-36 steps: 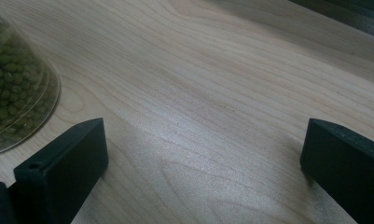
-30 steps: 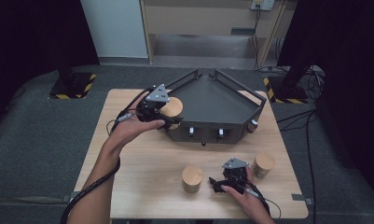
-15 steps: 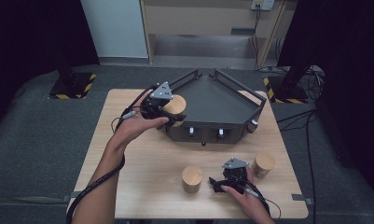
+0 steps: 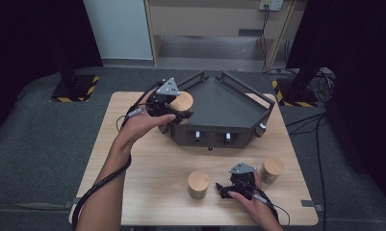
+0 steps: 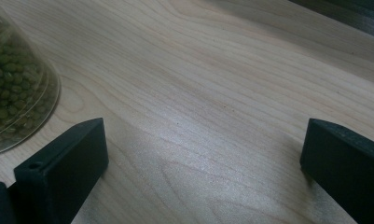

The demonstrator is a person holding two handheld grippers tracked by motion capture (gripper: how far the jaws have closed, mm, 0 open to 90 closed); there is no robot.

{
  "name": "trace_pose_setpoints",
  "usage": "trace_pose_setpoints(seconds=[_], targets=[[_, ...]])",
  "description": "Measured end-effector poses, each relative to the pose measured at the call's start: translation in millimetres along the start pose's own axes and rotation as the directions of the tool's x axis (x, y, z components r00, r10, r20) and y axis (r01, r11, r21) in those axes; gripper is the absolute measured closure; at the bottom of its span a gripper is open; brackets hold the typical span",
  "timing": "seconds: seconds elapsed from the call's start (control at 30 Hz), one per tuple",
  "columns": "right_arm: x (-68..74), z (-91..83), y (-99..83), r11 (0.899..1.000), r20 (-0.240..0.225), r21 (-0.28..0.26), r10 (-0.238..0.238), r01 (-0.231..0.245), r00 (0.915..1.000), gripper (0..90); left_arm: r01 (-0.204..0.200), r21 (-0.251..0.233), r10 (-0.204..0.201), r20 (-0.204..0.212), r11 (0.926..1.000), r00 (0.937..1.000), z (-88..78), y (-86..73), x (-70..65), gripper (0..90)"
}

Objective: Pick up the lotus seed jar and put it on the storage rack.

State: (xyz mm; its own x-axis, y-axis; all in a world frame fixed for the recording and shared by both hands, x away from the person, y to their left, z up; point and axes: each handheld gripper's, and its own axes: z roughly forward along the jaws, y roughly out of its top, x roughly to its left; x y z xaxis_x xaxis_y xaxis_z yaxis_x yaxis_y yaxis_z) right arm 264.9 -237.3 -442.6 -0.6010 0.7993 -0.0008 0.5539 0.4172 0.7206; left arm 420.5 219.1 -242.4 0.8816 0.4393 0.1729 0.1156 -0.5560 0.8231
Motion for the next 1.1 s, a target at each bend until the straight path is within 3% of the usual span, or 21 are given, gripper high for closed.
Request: trace_pose_setpoints(seconds=[0.43,1.1], targets=[[0.0,0.0,0.0,1.000,0.001,0.000,-0.001,0.001,1.0000,1.0,0.001,0.022,-0.001,-0.006,0.9997,1.0000,10.3,6.1,10.1,24.3],[-0.1,0.0,0.0,1.000,0.000,0.000,-0.001,0.001,1.0000,0.9,0.019,0.069,-0.020,0.007,0.9975,0.9998,50.5,6.7,24.1,24.3]])
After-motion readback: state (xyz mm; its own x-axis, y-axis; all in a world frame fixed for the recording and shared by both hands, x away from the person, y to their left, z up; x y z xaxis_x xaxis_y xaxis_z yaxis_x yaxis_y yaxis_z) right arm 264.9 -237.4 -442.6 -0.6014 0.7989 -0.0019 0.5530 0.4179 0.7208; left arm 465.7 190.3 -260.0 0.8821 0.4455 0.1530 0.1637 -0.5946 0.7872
